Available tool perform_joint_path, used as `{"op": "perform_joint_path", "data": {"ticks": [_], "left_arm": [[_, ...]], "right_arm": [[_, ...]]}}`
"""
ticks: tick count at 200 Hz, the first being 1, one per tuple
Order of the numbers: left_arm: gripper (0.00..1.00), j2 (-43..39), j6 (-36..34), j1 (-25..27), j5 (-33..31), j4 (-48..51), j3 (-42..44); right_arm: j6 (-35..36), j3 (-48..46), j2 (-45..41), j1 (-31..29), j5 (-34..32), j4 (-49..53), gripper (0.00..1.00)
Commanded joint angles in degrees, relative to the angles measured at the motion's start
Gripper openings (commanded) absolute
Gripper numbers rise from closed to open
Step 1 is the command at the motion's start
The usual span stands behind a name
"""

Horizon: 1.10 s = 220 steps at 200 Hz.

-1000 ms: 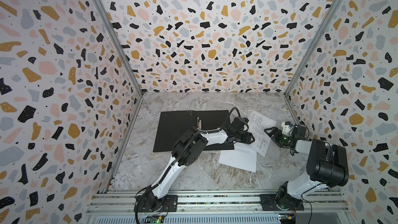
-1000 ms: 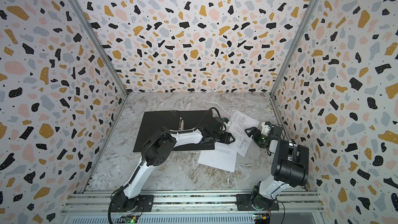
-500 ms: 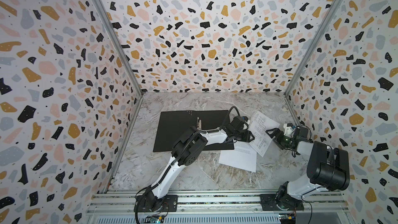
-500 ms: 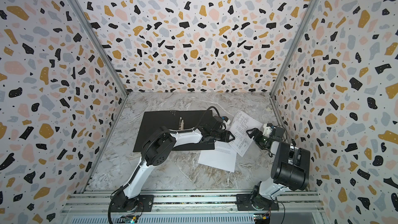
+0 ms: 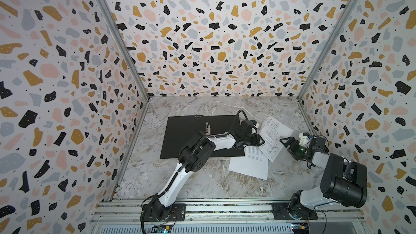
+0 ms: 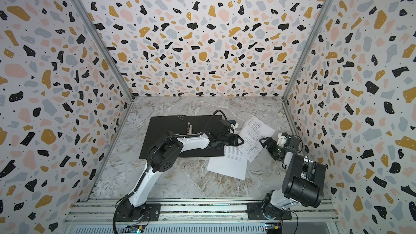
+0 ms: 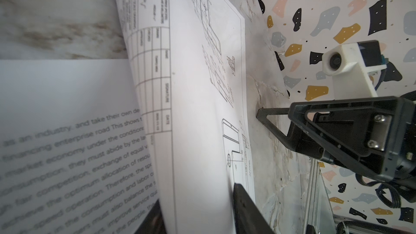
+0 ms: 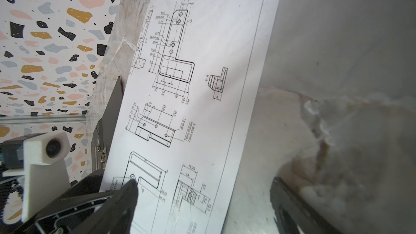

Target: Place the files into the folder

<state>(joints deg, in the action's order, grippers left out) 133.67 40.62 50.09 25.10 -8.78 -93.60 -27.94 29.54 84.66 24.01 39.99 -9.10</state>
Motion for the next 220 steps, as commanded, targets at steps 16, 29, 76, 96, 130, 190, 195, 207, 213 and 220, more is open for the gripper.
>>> {"op": "perform_joint_path", "data": {"ticks": [16, 29, 76, 96, 130, 190, 195, 207, 213, 220], "left_arm": [[0.43, -3.56, 1.96, -0.16, 1.51, -3.48, 1.05], [0.43, -3.72, 2.56, -0.17, 1.70, -4.09, 1.14], [0.42, -3.63, 4.76, -0.17, 2.14, -5.20, 1.23], [0.42, -3.69, 5.34, -0.29, 2.14, -5.20, 1.32], [0.41, -3.51, 5.97, -0.31, 2.08, -7.31, 0.91], [0.40, -3.24, 6.47, -0.34, 1.88, -7.40, 1.28], [0.39, -3.27, 6.41, -0.27, 1.88, -7.40, 1.38], [0.39, -3.38, 6.32, -0.37, 1.75, -7.40, 1.62], [0.39, -3.35, 6.35, -0.42, 1.63, -7.40, 1.77], [0.38, -3.45, 6.33, -0.42, 1.53, -7.40, 1.97]], "right_arm": [[-1.66, -4.16, 2.11, 0.09, 1.52, 6.22, 0.92], [-2.17, -4.91, 1.74, 0.14, 2.68, 5.79, 0.92], [-3.61, -7.08, 2.60, 0.16, 6.60, 4.09, 0.92], [-3.95, -7.47, 2.55, 0.16, 6.86, 4.04, 0.92], [-3.70, -7.39, 2.31, 0.31, 7.20, 4.77, 0.92], [-2.69, -7.04, 1.71, 1.40, 7.19, 5.50, 0.91], [-2.69, -6.96, 1.73, 1.52, 7.16, 5.54, 0.91], [-2.47, -6.87, 2.06, 1.86, 7.05, 5.51, 0.91], [-2.40, -6.78, 2.17, 1.93, 7.07, 5.52, 0.91], [-2.30, -6.78, 2.20, 2.01, 7.11, 5.59, 0.91]]}}
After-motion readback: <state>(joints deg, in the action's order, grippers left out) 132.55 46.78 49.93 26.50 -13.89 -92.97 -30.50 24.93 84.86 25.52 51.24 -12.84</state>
